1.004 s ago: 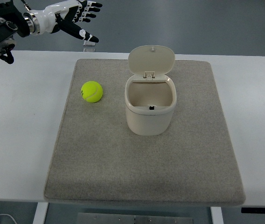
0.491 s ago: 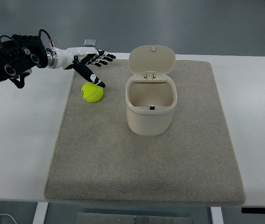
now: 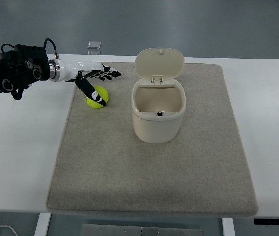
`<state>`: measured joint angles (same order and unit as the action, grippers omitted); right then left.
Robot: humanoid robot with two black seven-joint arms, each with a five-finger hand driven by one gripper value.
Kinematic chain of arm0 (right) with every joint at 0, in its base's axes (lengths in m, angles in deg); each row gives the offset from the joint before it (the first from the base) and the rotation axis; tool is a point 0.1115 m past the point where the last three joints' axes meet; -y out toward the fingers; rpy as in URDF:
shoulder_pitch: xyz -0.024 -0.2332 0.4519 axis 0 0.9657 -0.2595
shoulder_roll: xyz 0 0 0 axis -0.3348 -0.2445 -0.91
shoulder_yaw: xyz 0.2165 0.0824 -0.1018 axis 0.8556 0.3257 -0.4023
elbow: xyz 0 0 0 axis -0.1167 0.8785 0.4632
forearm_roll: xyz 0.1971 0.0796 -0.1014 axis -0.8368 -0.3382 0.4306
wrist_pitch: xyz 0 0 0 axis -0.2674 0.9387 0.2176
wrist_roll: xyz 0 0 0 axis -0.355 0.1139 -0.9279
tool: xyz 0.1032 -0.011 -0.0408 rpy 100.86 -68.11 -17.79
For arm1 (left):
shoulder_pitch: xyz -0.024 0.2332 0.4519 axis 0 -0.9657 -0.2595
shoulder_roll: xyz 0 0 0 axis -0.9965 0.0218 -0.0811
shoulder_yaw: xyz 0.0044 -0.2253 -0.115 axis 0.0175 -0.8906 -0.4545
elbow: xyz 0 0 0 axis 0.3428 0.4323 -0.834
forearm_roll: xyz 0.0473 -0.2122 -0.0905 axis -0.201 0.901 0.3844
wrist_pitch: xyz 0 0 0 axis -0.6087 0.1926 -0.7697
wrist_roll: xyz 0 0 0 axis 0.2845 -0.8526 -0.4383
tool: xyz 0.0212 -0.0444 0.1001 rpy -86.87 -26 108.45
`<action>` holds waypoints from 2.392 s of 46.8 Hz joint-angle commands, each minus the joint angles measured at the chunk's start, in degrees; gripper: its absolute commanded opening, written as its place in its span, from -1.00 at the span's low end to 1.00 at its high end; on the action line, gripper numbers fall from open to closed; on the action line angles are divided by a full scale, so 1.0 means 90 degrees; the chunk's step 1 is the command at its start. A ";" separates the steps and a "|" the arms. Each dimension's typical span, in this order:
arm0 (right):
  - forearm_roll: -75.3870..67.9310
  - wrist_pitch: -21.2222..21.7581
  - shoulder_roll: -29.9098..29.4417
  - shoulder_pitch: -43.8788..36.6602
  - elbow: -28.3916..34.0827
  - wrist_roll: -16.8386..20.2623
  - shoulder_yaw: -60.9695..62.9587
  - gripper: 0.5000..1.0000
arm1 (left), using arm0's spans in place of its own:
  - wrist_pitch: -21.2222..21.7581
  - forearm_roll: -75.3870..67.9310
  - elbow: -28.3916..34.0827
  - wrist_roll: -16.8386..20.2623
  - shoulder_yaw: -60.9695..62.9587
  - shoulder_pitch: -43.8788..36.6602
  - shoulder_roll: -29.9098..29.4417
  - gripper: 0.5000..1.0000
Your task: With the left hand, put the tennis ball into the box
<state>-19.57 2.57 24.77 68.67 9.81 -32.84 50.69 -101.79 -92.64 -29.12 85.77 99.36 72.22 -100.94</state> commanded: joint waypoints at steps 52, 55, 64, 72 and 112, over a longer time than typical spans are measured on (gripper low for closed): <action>0.0000 0.0000 0.0000 0.0001 -0.0002 0.0001 0.0000 0.75 | 0.1466 -0.2881 -0.0901 0.0292 -0.0039 0.0464 -0.0406 0.96; 0.0000 0.0000 0.0000 0.0001 -0.0002 0.0001 0.0000 0.75 | 0.1604 -0.3145 -0.0901 0.0331 -0.0049 0.0425 -0.0416 0.96; 0.0000 0.0000 0.0000 -0.0008 0.0007 0.0001 0.0000 0.75 | 0.1594 -0.3126 -0.0901 0.0351 -0.0058 0.0357 -0.0416 0.96; 0.0000 0.0000 0.0000 -0.0008 -0.0002 0.0001 0.0000 0.75 | 0.1565 -0.3116 -0.0910 0.0429 -0.0078 0.0240 -0.0484 0.96; 0.0000 0.0000 0.0000 0.0001 -0.0002 0.0001 0.0000 0.75 | 0.0588 -0.2843 -0.0491 0.0761 -0.1035 -0.0288 -0.0884 0.96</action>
<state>-19.57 2.57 24.77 68.66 9.82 -32.83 50.69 -96.71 -118.06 -34.15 92.64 90.04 69.61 -108.89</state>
